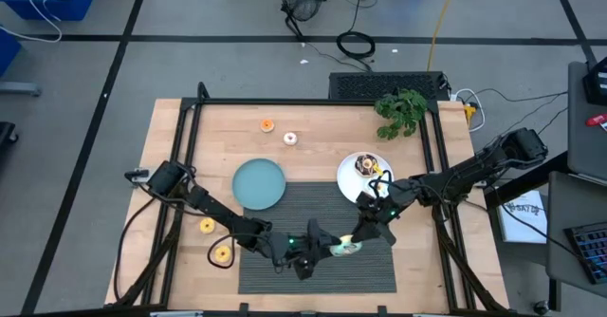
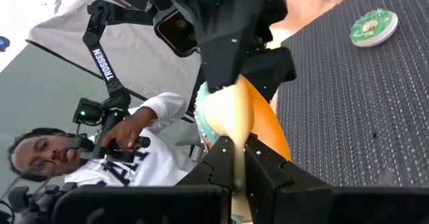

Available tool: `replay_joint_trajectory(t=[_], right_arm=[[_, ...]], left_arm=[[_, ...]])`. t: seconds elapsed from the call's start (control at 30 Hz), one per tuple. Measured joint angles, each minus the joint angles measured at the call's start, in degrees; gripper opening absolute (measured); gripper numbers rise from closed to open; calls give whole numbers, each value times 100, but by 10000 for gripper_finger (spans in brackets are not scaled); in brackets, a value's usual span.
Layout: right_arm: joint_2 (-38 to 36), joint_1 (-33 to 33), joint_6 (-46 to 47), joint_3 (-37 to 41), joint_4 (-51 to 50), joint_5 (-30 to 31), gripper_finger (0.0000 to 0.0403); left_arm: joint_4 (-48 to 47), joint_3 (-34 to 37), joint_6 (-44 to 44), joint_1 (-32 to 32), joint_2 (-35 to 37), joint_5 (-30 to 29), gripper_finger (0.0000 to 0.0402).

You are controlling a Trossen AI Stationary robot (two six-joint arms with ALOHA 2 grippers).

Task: Pick & Place donuts
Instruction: Put the large blue donut on the white plate

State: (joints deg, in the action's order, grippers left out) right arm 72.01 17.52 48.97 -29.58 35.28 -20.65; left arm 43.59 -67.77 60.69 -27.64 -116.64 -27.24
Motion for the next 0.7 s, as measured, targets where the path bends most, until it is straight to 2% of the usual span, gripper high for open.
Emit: replay_joint_trajectory(t=[0.27,0.5,0.7], right_arm=[[0,-33,-885,0,3,332,13],[0,-46,-2050,0,11,1198,13],[0,-96,-2215,7,393,1303,13]], left_arm=[[29,-2,-296,-83,0,-811,166],[26,0,-354,-140,2,-1284,107],[22,-6,-424,-178,16,-1714,57]])
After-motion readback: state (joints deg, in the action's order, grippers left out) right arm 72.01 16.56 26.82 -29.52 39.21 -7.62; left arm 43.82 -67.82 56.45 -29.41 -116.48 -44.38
